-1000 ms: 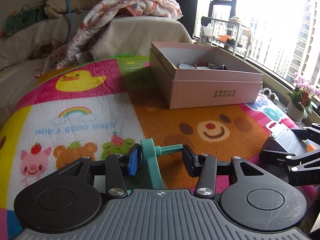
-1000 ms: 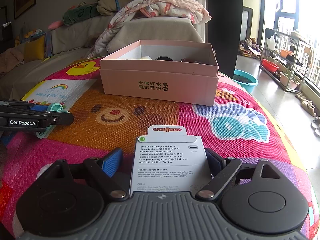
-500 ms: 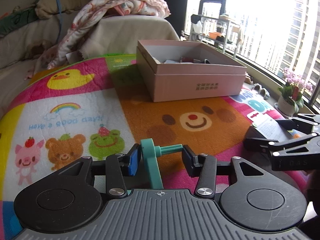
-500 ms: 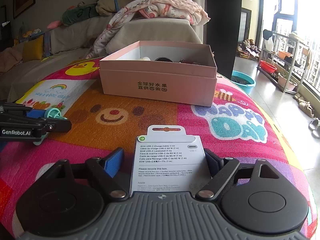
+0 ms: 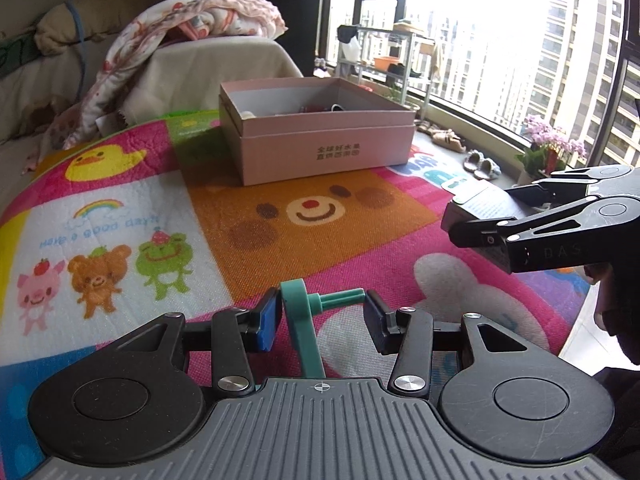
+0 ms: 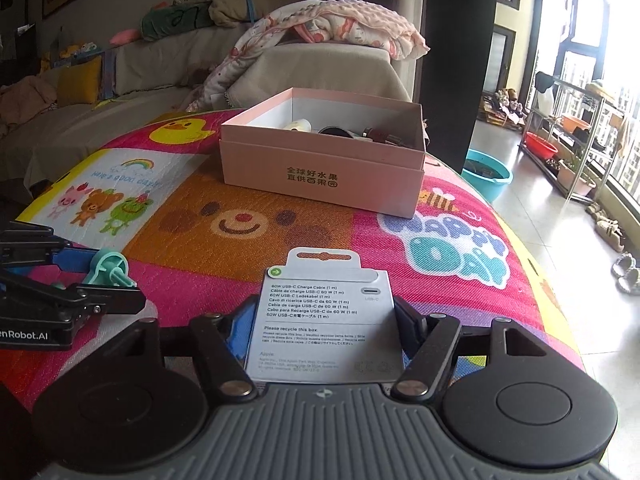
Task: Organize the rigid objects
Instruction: 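Carry the teal piece and card package into the pink box and open both grippers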
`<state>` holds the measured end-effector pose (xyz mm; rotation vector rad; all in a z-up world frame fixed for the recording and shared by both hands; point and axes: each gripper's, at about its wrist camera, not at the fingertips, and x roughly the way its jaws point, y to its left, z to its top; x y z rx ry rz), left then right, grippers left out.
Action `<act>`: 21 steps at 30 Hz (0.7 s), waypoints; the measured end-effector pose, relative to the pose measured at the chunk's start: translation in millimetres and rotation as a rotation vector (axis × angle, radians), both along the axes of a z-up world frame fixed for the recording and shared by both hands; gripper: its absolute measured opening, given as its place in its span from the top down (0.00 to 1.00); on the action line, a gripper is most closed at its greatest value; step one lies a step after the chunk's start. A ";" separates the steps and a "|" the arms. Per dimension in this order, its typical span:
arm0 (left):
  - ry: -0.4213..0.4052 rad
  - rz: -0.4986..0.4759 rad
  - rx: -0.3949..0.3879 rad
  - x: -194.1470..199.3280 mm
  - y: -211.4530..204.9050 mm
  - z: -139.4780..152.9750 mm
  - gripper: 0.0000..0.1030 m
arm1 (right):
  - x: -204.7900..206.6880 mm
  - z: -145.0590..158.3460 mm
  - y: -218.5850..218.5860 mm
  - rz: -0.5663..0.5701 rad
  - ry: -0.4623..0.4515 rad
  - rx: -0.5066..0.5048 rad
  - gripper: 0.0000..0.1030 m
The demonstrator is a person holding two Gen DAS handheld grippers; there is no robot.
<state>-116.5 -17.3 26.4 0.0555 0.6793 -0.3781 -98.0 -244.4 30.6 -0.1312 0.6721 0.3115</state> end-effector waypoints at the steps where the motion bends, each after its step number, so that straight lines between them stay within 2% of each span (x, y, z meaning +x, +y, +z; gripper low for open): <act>1: -0.004 -0.005 -0.019 0.1 0.4 5.0 0.52 | -1.1 3.1 -2.8 0.000 -0.003 0.003 0.33; 4: -0.038 -0.037 -0.093 11.2 2.1 33.7 0.52 | -3.1 19.0 -11.5 0.007 -0.031 0.029 0.33; 6: -0.095 -0.059 -0.125 28.9 1.6 67.0 0.53 | -0.6 39.2 -15.9 0.009 -0.084 0.039 0.33; 11: -0.295 -0.097 -0.164 95.6 -8.0 164.9 0.53 | 24.0 122.3 -26.1 -0.021 -0.306 0.073 0.33; 13: -0.307 -0.093 -0.162 134.2 -15.8 184.8 0.53 | 41.1 147.5 -24.8 -0.024 -0.375 0.067 0.33; 16: -0.239 -0.071 -0.178 196.8 -25.8 184.7 0.53 | 78.3 161.1 -18.7 -0.043 -0.388 0.051 0.33; 18: -0.172 -0.059 -0.172 234.5 -32.8 166.7 0.54 | 105.8 154.5 -16.0 -0.040 -0.344 0.061 0.33; 21: -0.061 -0.057 -0.145 277.8 -43.5 127.8 0.54 | 148.1 127.1 -11.0 -0.040 -0.251 0.076 0.33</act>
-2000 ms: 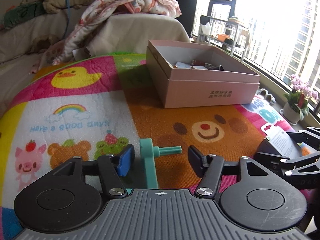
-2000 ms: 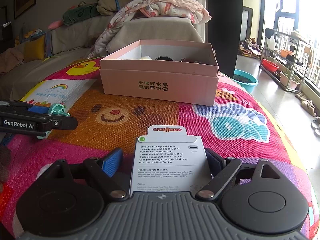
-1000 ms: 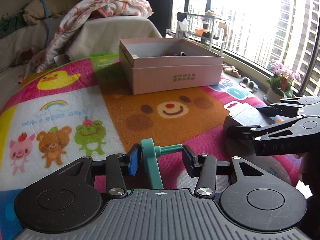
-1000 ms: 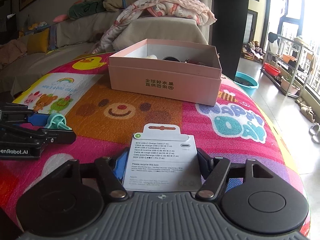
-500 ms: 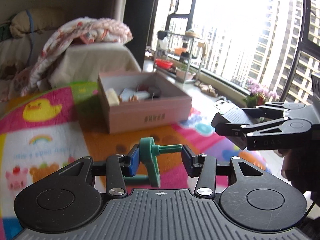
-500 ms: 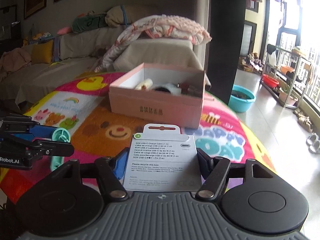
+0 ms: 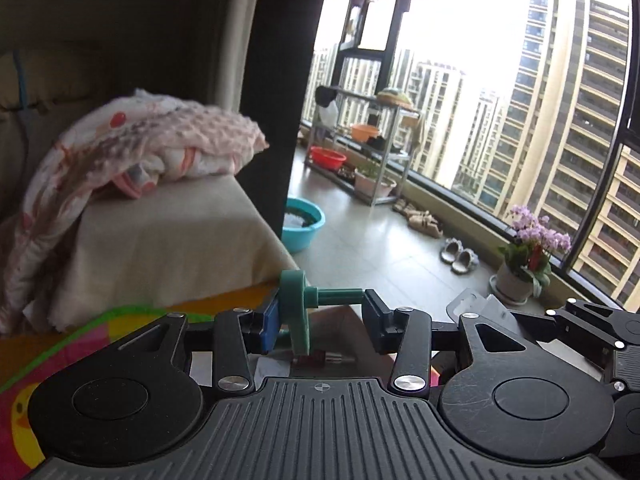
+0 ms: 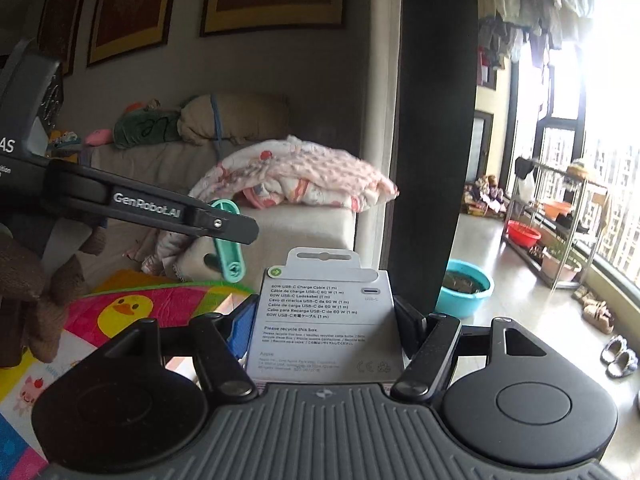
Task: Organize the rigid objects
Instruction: 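Carry the teal piece and card package into the pink box and open both grippers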
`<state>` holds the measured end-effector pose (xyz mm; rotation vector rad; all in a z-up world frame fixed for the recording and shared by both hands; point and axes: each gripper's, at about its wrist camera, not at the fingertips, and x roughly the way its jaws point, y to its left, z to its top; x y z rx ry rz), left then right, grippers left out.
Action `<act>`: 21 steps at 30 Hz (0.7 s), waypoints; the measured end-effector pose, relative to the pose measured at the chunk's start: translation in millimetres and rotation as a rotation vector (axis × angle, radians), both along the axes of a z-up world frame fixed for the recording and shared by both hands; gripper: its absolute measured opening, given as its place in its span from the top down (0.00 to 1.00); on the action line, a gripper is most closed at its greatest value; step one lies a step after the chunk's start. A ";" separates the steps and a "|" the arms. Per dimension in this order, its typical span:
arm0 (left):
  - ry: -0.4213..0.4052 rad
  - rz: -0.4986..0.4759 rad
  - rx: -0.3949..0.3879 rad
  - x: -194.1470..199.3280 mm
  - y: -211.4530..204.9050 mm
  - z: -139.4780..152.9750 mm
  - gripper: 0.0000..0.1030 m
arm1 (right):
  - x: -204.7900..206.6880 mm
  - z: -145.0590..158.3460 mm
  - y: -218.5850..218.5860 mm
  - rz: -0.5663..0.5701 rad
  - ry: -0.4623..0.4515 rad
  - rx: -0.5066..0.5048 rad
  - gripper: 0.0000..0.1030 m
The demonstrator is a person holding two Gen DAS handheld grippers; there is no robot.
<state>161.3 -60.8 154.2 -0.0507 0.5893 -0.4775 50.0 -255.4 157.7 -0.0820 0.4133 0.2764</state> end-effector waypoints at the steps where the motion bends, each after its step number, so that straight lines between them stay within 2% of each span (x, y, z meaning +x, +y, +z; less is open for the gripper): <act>1: 0.034 0.000 0.006 10.9 -3.1 -12.6 0.54 | 12.0 -10.7 2.7 -0.002 0.030 -0.004 0.33; 6: 0.206 0.006 0.063 53.1 -9.0 -78.8 0.52 | 56.0 -60.9 16.3 -0.029 0.149 -0.044 0.33; 8: 0.227 0.024 0.068 57.9 -6.7 -91.9 0.52 | 68.6 -74.8 16.9 0.003 0.213 -0.013 0.33; 10: 0.192 0.040 0.041 52.0 1.7 -89.3 0.52 | 74.8 -82.5 15.2 0.007 0.273 0.033 0.30; 11: 0.136 0.060 0.018 44.2 8.8 -81.2 0.52 | 73.6 -83.7 13.5 -0.001 0.274 0.048 0.26; 14: -0.015 0.105 -0.022 19.2 30.2 -51.5 0.52 | 56.0 -80.6 9.6 -0.047 0.211 0.034 0.23; 15: -0.039 0.104 -0.028 7.5 35.7 -40.0 0.52 | 48.9 -78.4 8.7 -0.064 0.190 0.025 0.23; 18: -0.061 0.111 0.012 -41.3 47.4 -28.2 0.52 | 19.3 -72.0 6.8 -0.070 0.144 0.009 0.22; 21: -0.066 0.093 0.065 -102.6 51.2 -40.4 0.52 | -18.9 -71.0 9.1 -0.045 0.110 -0.013 0.17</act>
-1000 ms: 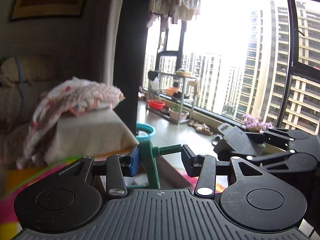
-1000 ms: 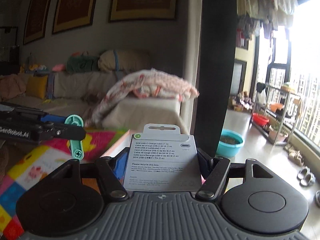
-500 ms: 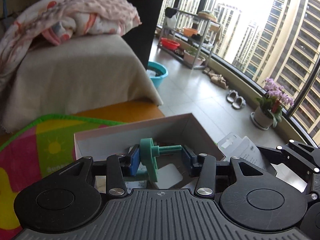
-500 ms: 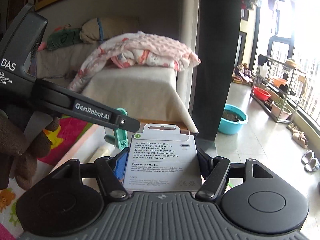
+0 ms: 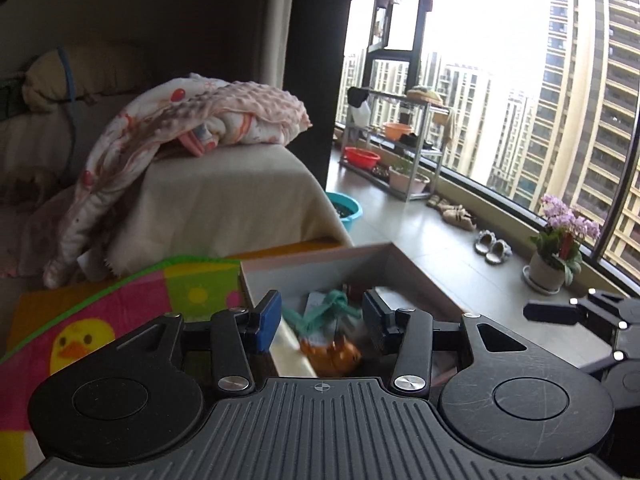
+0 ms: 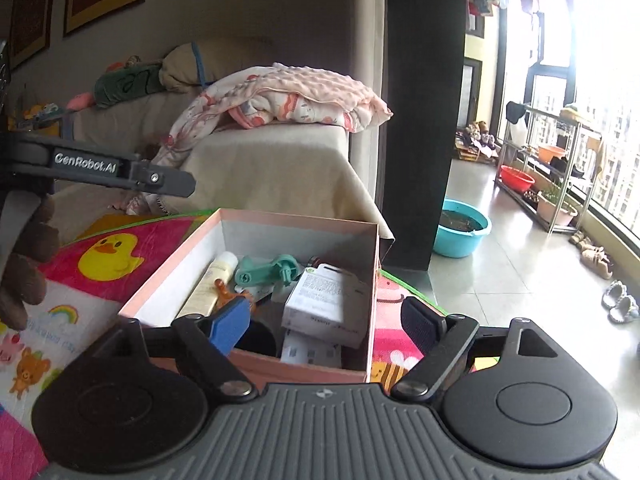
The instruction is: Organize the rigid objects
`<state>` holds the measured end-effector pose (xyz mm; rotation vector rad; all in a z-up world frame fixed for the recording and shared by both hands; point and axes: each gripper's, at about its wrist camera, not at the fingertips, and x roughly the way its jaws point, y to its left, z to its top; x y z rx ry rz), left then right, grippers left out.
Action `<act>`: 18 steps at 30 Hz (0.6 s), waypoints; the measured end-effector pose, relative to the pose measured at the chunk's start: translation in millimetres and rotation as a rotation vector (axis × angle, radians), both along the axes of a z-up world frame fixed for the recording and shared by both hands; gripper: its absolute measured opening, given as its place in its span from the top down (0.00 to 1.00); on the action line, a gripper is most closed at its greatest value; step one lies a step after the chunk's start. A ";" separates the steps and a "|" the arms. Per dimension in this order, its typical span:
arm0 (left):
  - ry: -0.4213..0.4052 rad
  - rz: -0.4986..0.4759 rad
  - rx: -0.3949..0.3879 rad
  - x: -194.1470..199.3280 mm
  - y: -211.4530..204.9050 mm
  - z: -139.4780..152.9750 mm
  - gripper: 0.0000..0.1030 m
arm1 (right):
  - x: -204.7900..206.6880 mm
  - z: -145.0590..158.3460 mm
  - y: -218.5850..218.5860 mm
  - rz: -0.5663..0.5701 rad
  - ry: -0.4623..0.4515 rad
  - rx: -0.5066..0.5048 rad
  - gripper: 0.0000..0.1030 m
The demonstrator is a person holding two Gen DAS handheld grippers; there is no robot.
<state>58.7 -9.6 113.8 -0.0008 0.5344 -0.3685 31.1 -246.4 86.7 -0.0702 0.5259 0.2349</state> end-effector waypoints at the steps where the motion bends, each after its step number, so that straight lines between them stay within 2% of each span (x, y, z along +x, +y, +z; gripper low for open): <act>1: 0.007 0.001 0.011 -19.2 1.6 -7.7 0.52 | -13.0 -1.7 2.3 0.008 -0.006 -0.011 0.16; 4: 0.061 0.045 0.049 -67.6 7.3 -36.7 0.52 | -42.1 -14.5 13.0 0.028 0.016 -0.046 0.15; 6: 0.086 0.100 0.078 -89.1 13.3 -56.3 0.52 | -53.0 -29.0 22.4 0.030 0.070 -0.072 0.15; 9: 0.127 0.172 0.094 -104.8 21.5 -81.4 0.52 | -54.8 -54.2 35.3 0.025 0.159 -0.094 0.15; 11: 0.188 0.200 0.088 -103.7 23.2 -96.6 0.51 | -53.9 -68.4 42.6 0.022 0.205 -0.107 0.15; 12: 0.156 0.209 0.075 -106.0 23.2 -99.5 0.49 | -53.5 -75.1 45.1 0.017 0.216 -0.113 0.13; 13: 0.146 0.208 0.080 -106.6 21.0 -101.7 0.48 | -55.2 -77.4 44.0 -0.013 0.188 -0.099 0.03; 14: 0.130 0.207 0.092 -104.1 15.9 -101.9 0.44 | -54.0 -79.9 44.1 -0.052 0.188 -0.111 0.00; 18: 0.117 0.215 0.084 -97.8 4.3 -102.6 0.35 | -45.1 -83.2 28.8 -0.077 0.241 -0.005 0.00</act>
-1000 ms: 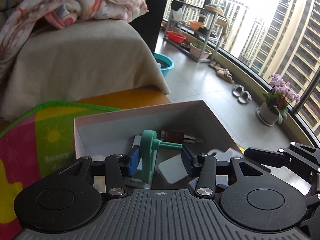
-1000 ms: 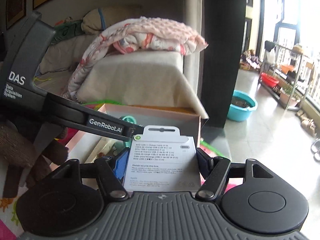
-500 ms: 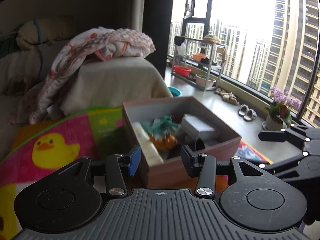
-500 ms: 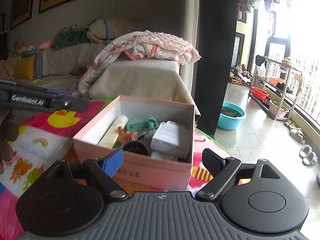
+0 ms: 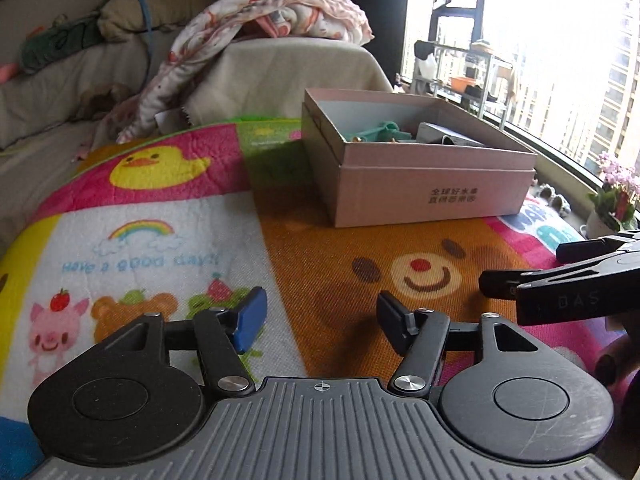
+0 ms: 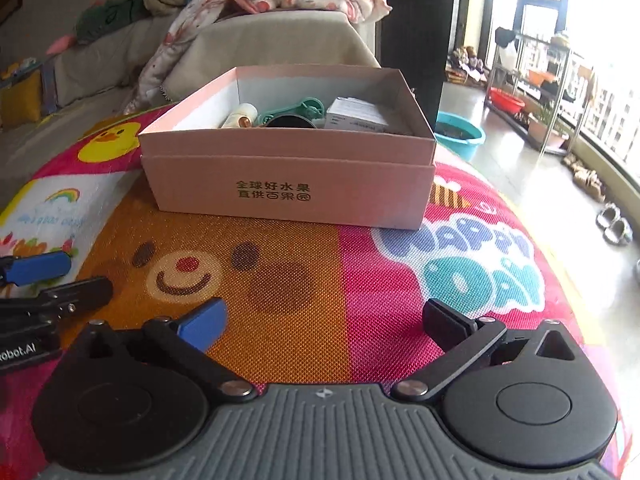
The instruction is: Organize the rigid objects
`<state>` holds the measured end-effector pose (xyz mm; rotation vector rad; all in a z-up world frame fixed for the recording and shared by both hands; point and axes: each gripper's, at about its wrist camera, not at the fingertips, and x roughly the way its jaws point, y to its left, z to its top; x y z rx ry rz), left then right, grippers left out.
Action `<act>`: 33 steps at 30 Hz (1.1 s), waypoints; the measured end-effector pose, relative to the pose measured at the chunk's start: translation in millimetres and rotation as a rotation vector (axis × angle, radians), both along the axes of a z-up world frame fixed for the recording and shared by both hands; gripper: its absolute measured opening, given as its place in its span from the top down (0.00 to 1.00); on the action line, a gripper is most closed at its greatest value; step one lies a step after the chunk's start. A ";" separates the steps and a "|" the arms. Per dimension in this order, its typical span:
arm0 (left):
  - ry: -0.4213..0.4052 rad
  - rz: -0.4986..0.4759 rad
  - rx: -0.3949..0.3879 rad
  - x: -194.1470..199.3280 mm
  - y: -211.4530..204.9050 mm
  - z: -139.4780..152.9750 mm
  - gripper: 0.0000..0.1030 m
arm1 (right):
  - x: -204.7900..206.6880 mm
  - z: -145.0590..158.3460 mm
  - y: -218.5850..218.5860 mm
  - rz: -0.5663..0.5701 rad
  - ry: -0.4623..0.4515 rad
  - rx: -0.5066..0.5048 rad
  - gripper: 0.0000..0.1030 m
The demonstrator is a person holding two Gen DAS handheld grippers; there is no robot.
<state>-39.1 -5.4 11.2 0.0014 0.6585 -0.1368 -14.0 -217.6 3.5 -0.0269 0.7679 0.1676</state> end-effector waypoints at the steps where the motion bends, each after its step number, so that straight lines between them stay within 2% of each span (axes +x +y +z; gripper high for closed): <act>1: -0.003 0.010 0.001 1.1 -2.0 -0.2 0.35 | 0.1 -0.4 0.0 -0.001 -0.003 -0.005 0.00; 5: -0.003 0.051 0.040 9.8 -15.8 -0.9 0.32 | -0.6 -5.0 0.2 0.016 -0.052 -0.009 0.00; 8: -0.001 0.068 0.031 14.5 -18.6 -1.6 0.29 | 3.0 -5.4 0.3 -0.004 -0.066 -0.007 0.00; 33: -0.003 0.077 0.031 15.5 -19.1 -2.2 0.29 | 4.6 -6.7 1.9 -0.027 -0.078 0.002 0.00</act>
